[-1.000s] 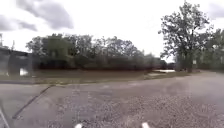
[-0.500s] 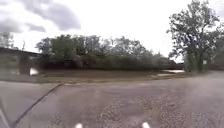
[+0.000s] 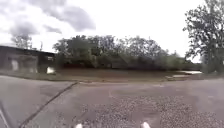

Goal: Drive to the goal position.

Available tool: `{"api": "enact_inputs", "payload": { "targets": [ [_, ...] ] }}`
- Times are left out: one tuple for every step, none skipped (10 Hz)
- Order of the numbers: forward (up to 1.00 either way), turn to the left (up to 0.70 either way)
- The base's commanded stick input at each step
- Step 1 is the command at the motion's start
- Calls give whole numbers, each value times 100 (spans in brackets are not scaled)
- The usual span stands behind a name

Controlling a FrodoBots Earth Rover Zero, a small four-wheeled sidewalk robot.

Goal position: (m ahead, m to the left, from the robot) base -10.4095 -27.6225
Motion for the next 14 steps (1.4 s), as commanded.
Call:
{"api": "enact_inputs", "payload": {
  "targets": [
    [0, 5],
    [0, 5],
    [0, 5],
    [0, -41],
    [0, -88],
    [0, -100],
    [0, -100],
    [0, -100],
    [0, -100],
    [0, -100],
    [0, -100],
    [0, -100],
    [0, -100],
    [0, -100]
  ]
}}
